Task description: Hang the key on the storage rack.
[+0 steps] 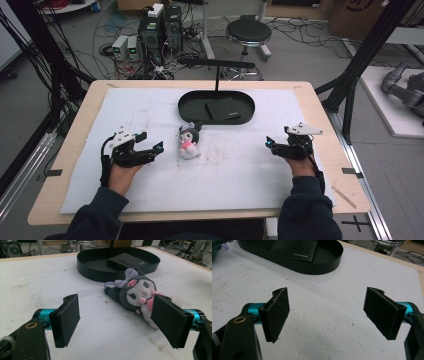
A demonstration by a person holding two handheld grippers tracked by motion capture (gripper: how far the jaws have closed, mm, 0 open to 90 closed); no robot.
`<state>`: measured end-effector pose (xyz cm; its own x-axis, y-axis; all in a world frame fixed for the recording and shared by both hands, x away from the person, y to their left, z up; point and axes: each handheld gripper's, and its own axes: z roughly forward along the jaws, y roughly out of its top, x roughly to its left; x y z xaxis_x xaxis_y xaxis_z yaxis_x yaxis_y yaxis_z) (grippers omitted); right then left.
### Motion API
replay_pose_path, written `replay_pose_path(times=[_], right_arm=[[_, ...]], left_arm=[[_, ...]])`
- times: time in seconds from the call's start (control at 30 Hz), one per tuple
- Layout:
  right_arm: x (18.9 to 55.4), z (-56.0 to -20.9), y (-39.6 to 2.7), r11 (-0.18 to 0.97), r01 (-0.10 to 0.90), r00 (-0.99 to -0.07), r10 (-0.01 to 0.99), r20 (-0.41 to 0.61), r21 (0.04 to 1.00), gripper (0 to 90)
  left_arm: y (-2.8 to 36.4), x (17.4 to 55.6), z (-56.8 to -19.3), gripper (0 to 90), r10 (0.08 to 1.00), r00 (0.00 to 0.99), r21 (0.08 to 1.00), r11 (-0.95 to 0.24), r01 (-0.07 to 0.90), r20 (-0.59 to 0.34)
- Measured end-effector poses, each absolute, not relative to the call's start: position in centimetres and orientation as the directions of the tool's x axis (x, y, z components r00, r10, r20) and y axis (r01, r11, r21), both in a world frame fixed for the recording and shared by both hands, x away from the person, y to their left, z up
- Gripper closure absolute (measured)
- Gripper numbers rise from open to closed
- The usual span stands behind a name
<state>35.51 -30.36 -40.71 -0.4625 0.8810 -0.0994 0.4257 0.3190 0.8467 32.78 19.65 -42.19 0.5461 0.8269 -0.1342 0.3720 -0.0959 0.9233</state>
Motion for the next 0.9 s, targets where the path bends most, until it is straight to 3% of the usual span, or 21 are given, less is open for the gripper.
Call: replay_pose_path(times=[0.4, 0.5, 0.67, 0.9], right_arm=[[35.5, -41.1, -29.3, 0.352, 0.43, -0.501, 0.859, -0.105, 0.831, 21.6], [35.0, -41.2, -29.6, 0.375, 0.427, -0.513, 0.85, -0.121, 0.823, 21.7], [35.2, -40.9, -30.2, 0.343, 0.418, -0.504, 0.858, -0.099, 0.841, 21.7], [36.4, -40.9, -29.7, 0.364, 0.412, -0.519, 0.847, -0.113, 0.835, 21.7]], left_arm=[[14.1, 35.6, -42.0, 25.2, 0.839, 0.511, 0.878, -0.091, 0.471, -0.187], [13.0, 36.4, -42.2, 25.2, 0.842, 0.482, 0.856, -0.05, 0.515, -0.241], [11.3, 37.3, -42.9, 25.1, 0.86, 0.459, 0.83, -0.081, 0.552, -0.221], [9.4, 37.3, -43.8, 19.0, 0.839, 0.507, 0.788, -0.172, 0.591, -0.197]])
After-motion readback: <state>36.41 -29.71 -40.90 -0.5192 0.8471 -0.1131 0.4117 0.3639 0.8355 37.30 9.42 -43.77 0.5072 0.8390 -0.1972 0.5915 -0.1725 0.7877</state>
